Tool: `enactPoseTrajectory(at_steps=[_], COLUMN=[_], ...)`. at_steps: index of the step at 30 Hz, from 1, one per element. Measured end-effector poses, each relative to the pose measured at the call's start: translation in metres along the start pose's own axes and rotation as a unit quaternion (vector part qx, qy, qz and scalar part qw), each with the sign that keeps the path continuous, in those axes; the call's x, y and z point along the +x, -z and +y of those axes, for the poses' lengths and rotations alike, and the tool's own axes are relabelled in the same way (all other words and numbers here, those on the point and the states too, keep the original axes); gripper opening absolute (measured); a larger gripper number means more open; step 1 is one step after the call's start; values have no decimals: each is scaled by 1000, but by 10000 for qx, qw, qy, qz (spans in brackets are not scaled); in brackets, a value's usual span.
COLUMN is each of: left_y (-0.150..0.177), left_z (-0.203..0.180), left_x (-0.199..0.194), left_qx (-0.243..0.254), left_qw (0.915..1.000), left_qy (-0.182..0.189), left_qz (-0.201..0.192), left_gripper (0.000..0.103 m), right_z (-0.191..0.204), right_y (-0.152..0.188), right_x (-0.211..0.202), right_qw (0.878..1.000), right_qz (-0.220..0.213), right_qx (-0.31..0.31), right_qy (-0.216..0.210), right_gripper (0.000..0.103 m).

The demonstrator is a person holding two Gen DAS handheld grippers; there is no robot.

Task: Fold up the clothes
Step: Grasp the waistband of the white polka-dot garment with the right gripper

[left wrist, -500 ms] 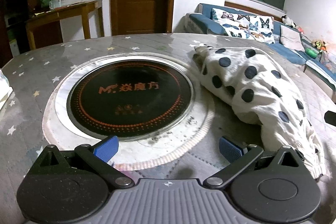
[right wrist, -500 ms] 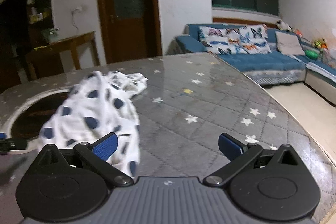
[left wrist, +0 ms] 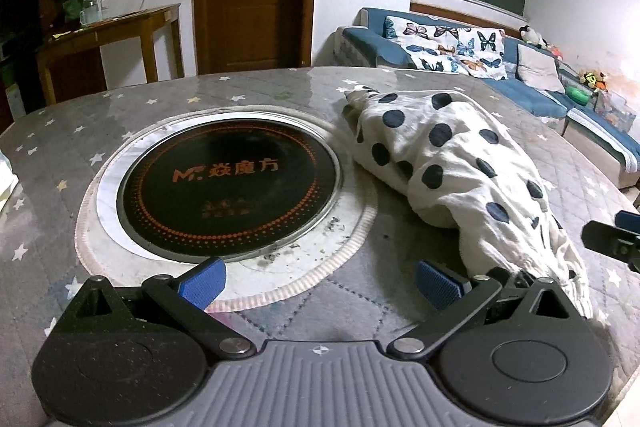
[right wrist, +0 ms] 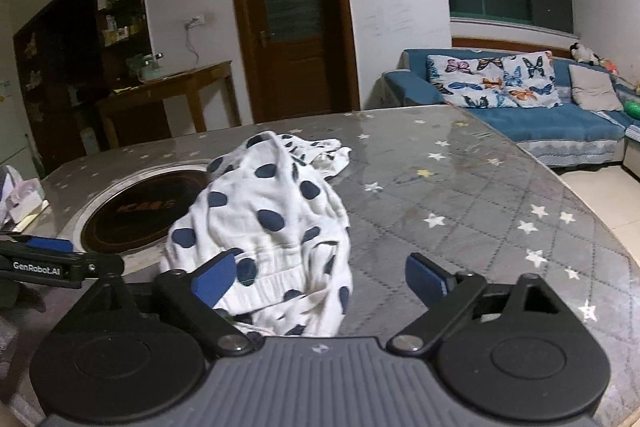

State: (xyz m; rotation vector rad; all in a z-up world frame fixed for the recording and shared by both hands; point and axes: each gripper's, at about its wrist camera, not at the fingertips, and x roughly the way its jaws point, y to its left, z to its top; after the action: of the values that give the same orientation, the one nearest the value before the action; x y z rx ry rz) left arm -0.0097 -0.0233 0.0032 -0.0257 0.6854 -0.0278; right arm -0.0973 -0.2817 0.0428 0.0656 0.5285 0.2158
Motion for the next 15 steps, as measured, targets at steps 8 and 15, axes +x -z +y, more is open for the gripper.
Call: enactPoseTrajectory(at_steps=[8,15], left_y=[-1,-8], left_z=[-8,-7], left_x=[-1,4], left_qx=[49,139], left_qw=[10000,9998], left_qy=[34,68], left_qz=[8,90], left_gripper=[103,103], right_z=[1,1], right_y=[-5,-12], right_x=[5,14], right_qw=[9996,9987], right_qz=[174,310], right_qx=[1,-33], right_qy=[-234,-396], right_gripper=[82,74])
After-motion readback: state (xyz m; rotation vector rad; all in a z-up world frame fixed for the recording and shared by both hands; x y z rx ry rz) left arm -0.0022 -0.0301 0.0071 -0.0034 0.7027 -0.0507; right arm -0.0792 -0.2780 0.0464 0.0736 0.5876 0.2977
